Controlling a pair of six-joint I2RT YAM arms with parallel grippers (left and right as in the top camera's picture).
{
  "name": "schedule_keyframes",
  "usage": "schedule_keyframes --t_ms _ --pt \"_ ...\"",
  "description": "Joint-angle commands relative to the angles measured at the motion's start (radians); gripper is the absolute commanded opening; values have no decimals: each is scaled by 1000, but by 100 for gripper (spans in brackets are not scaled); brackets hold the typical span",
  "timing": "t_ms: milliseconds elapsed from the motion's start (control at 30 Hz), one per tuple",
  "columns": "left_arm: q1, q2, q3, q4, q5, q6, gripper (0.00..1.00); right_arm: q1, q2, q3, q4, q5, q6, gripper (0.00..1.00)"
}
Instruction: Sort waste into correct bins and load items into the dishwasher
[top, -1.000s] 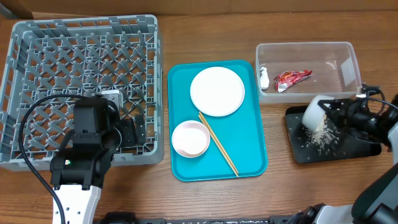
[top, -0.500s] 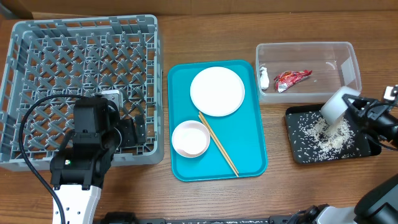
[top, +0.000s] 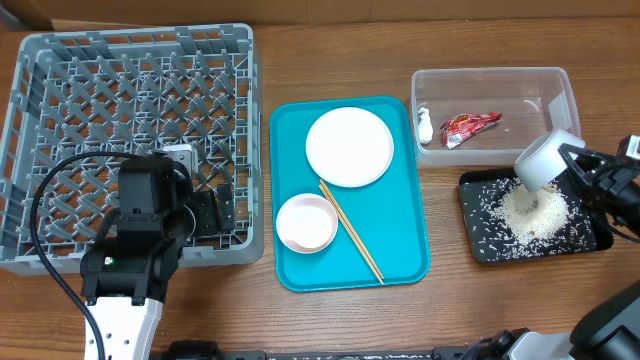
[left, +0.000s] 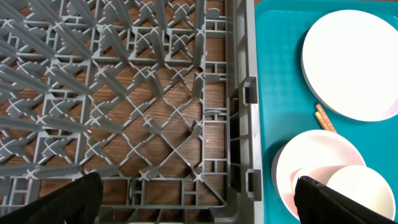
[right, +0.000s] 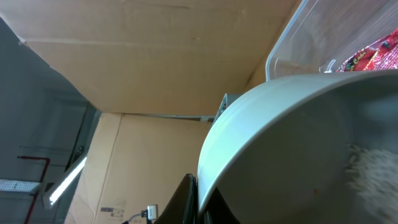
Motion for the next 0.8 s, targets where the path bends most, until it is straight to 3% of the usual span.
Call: schedule_keyframes --t_ms 0,633,767 --pt "-6 3 27 2 11 -10 100 -22 -28 -3 -1 -46 14 4" --pt "-6 3 27 2 11 -10 100 -24 -28 -3 -3 -45 13 4" --pt "-6 3 27 2 11 -10 100 10 -29 -3 -29 42 12 4"
